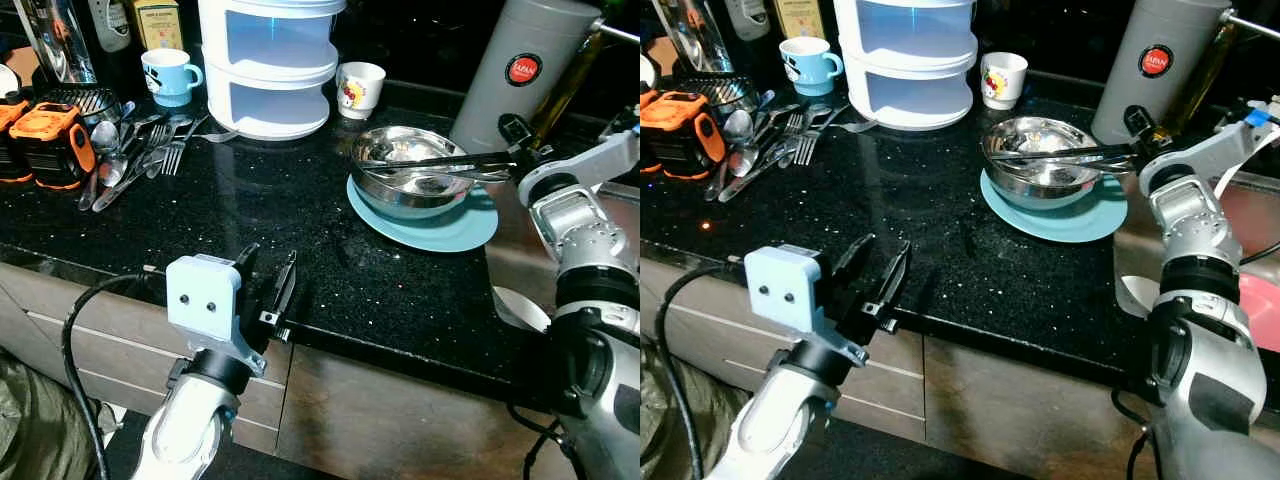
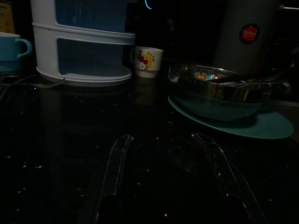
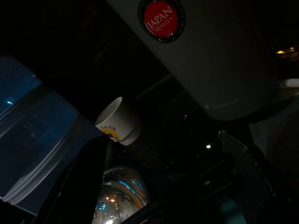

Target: Kitchen organization

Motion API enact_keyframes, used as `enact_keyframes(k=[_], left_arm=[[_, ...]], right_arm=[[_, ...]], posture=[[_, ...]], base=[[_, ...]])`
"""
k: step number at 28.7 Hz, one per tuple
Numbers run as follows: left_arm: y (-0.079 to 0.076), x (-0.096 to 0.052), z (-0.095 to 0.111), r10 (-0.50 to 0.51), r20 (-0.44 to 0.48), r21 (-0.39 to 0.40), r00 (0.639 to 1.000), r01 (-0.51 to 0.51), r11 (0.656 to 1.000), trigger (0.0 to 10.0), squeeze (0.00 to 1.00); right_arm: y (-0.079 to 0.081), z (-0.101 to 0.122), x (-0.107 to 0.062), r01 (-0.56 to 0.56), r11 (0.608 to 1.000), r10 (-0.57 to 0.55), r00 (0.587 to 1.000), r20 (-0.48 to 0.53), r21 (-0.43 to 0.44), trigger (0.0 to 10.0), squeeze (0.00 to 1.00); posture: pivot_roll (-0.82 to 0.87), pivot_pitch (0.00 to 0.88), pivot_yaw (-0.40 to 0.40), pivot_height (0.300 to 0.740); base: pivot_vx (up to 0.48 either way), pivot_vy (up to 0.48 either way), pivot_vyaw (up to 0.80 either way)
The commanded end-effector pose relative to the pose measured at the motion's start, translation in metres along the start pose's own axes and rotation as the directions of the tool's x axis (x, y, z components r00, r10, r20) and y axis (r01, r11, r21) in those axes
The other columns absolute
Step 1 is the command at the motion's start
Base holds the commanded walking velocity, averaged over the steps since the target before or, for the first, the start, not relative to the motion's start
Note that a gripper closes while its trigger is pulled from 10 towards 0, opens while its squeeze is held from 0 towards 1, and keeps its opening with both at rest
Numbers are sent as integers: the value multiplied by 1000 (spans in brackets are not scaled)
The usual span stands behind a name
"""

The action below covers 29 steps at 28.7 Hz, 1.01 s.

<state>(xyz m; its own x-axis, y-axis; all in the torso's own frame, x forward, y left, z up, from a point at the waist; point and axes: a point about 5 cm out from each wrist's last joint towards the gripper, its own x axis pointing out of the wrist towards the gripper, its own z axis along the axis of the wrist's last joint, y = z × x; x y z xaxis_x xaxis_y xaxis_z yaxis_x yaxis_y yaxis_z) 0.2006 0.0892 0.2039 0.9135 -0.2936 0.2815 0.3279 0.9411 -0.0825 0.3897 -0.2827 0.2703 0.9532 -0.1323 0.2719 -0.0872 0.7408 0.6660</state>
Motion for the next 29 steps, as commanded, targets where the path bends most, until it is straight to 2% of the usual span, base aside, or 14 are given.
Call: enact_keyframes(k=[1,7,8,10,11,12,14,29], left_arm=[[-2,-1,2,-3,4,-21,1000,3,1000,10000,0],[-2,0,0,-5,1,-19,1000,5,1000,10000,0],[-1,0,0,-5,0,-18,1000,5,1000,10000,0],[-1,1,-1,-6,0,-17,1000,6,1000,10000,0],[-1,1,-1,-6,0,-17,1000,6,1000,10000,0],[-1,1,-1,-6,0,-16,1000,6,1000,10000,0],[0,1,-1,-6,0,-13,1000,6,1000,10000,0],[3,3,-2,-7,0,-6,1000,7,1000,10000,0]], right_arm=[[3,2,2,-11,1000,11,1000,-19,-3,10000,0],[4,3,3,-29,1000,30,999,-30,5,10000,0],[4,5,3,-39,999,39,999,-27,13,9294,0],[5,6,3,-42,999,42,999,-26,13,9294,0],[5,6,3,-44,999,44,999,-25,11,5294,0],[5,8,3,-49,999,49,999,-15,10,0,0],[4,16,3,-55,998,55,998,10,12,0,0],[5,27,3,-63,998,63,997,37,9,0,0]], posture=[[167,74,-71,740],[165,51,-70,740],[165,47,-70,740],[165,47,-70,740],[164,44,-68,740],[164,43,-68,740],[163,40,-65,740],[161,36,-56,740]], base=[[0,0,0],[0,0,0],[0,0,0],[0,0,0],[0,0,0],[0,0,0],[0,0,0],[0,0,0]])
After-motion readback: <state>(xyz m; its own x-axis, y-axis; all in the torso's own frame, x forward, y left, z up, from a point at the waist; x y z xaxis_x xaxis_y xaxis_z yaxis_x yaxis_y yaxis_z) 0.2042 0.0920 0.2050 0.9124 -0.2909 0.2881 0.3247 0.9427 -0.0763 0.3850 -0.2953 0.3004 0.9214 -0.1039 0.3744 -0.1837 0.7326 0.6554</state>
